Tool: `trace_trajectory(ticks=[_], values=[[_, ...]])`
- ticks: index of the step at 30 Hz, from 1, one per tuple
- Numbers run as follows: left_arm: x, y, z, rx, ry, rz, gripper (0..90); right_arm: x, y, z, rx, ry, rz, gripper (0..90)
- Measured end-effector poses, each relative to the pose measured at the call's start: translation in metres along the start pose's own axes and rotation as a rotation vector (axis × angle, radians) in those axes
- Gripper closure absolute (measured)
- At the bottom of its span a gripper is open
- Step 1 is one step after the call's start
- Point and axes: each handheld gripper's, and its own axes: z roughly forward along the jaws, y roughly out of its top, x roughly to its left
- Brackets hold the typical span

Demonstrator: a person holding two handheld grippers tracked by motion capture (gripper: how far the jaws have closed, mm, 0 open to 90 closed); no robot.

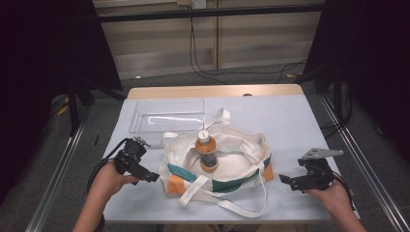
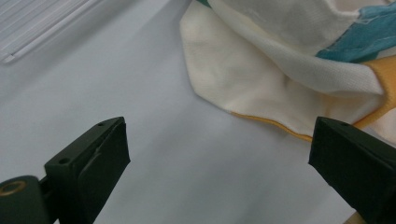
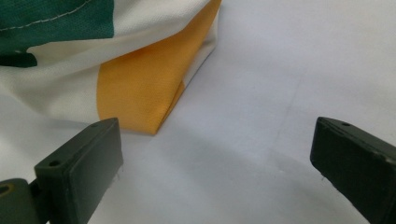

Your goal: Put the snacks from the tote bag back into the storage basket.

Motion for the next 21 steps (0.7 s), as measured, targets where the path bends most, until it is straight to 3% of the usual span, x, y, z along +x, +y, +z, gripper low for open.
trace_trajectory(ticks=[12, 21], values=[[-0.004, 0.018, -0.011, 0.024, -0.019, 0.046, 5.7, 0.0, 0.0, 0.0, 0.001, 0.006, 0.005, 2.4], [-0.008, 0.033, -0.02, 0.03, -0.036, 0.055, 5.4, 0.002, 0.0, 0.001, 0.006, 0.015, 0.001, 2.4]])
